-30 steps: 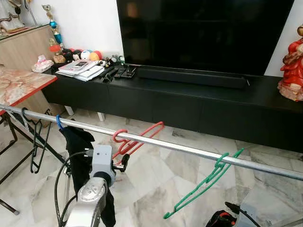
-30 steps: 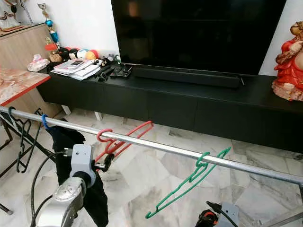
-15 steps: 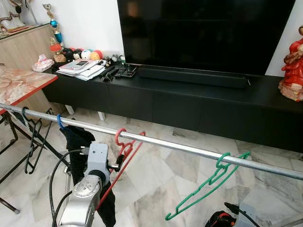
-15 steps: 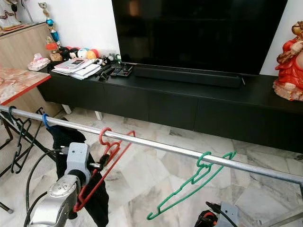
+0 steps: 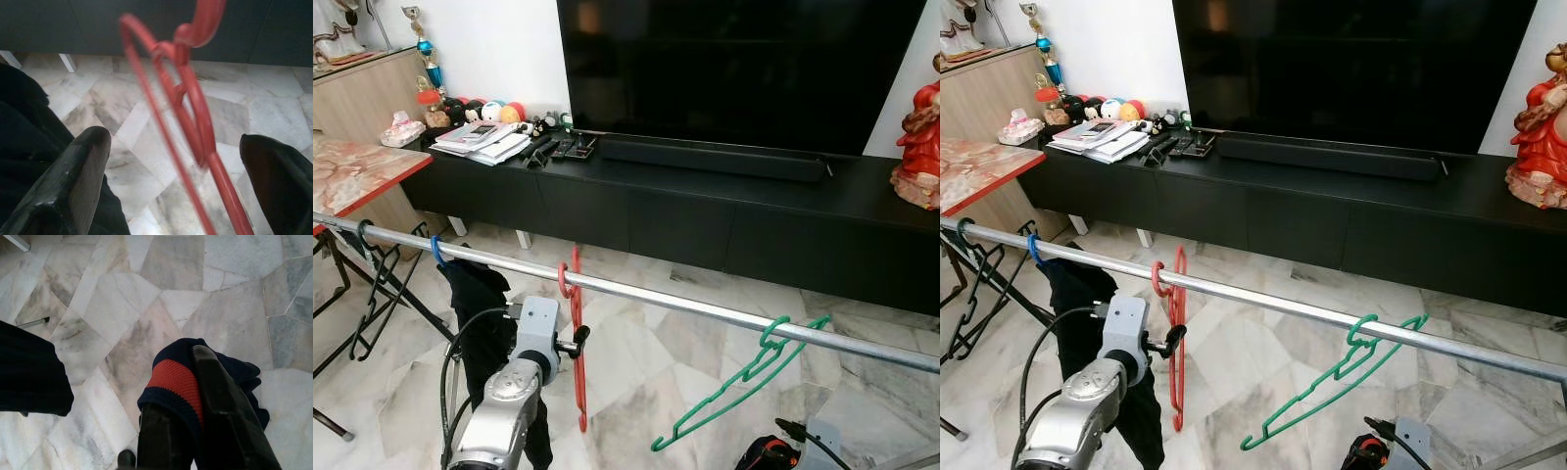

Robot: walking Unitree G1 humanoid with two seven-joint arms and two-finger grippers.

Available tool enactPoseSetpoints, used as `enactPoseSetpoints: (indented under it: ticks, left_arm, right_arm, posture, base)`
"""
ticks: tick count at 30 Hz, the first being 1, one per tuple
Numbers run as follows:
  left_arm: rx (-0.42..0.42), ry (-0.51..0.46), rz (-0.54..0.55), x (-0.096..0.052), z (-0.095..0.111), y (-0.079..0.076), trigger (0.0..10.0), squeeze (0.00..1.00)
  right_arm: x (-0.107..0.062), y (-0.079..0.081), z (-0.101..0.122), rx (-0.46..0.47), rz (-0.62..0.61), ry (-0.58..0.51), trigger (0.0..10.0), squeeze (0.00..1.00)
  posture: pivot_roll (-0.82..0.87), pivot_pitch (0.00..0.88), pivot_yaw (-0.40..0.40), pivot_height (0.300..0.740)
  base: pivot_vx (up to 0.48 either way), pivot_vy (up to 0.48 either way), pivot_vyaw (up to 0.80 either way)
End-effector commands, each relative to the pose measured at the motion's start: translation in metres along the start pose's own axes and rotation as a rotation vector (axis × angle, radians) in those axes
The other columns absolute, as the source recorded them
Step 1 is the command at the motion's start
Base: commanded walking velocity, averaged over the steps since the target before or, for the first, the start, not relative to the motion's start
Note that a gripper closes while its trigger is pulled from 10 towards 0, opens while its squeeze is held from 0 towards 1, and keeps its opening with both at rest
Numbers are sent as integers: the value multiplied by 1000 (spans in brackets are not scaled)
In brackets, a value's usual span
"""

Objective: Hang hanger

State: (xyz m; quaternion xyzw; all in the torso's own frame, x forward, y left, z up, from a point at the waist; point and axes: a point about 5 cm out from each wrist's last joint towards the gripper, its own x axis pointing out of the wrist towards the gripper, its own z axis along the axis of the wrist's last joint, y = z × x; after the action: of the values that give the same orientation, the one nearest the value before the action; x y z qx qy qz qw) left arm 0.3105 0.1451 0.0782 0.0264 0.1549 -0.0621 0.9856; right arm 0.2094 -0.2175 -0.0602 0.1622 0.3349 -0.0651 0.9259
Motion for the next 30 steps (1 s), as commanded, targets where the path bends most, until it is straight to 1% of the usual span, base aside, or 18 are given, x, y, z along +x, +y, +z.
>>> enactPoseSetpoints:
  ticks: [1, 2, 4, 5, 8, 12, 14, 19, 20, 22, 23, 24, 30]
  left_arm:
    - [8, 15, -11, 5, -1, -7, 10000, 0]
    - [10, 28, -30, 9, -2, -17, 10000, 0]
    - [11, 29, -33, 10, -2, -18, 10000, 0]
    - [6, 24, -43, 11, -1, -23, 10000, 0]
    - [2, 28, -41, 14, 0, -29, 10000, 0]
    - [-2, 44, -13, 15, -2, -30, 10000, 0]
    - [-28, 54, 48, 18, -2, -27, 10000, 0]
    - [-43, 42, 105, 21, 0, -21, 10000, 0]
    - [-47, 37, 108, 21, 1, -21, 10000, 0]
    - [-84, 29, 97, 22, 1, -22, 10000, 0]
    - [-84, 29, 97, 22, 1, -22, 10000, 0]
    - [-98, 30, 93, 23, 1, -23, 0, 0]
    - [-93, 29, 91, 24, 2, -25, 0, 0]
  right_arm:
    - [1, 1, 4, -6, 7, -4, 10000, 0]
    - [2, 1, 4, -7, 9, -3, 10000, 0]
    - [2, 1, 4, -7, 9, -3, 10000, 0]
    - [2, 1, 4, -7, 10, -4, 10000, 0]
    - [2, 2, 5, -9, 11, -4, 10000, 0]
    - [2, 2, 4, -11, 11, -2, 10000, 0]
    - [2, 2, 4, -11, 11, -2, 10000, 0]
    - [2, 3, 4, -12, 16, -1, 10000, 0]
    - [2, 3, 4, -12, 16, -1, 10000, 0]
    - [2, 3, 4, -14, 16, 0, 10000, 0]
    - [2, 3, 4, -14, 16, 0, 10000, 0]
    - [2, 3, 4, -14, 17, 0, 10000, 0]
    - [2, 3, 4, -14, 16, 0, 10000, 0]
  posture:
    - [109, 0, 10, 740]
    - [107, 0, 11, 740]
    - [107, 0, 11, 740]
    - [101, 0, 11, 740]
    - [100, 0, 9, 740]
    - [100, 0, 9, 740]
    - [101, 0, 9, 740]
    - [101, 0, 10, 740]
    - [101, 0, 10, 740]
    - [102, 0, 10, 740]
    - [102, 0, 10, 740]
    - [98, 0, 11, 740]
    - [98, 0, 11, 740]
  base:
    - [0, 0, 0]
    - [0, 0, 0]
    - [0, 0, 0]
    - [0, 0, 0]
    - [0, 0, 0]
    - [0, 0, 0]
    - [0, 0, 0]
    - [0, 0, 0]
    - [0, 0, 0]
    - [0, 0, 0]
    - [0, 0, 0]
    - [0, 0, 0]
    - [0, 0, 0]
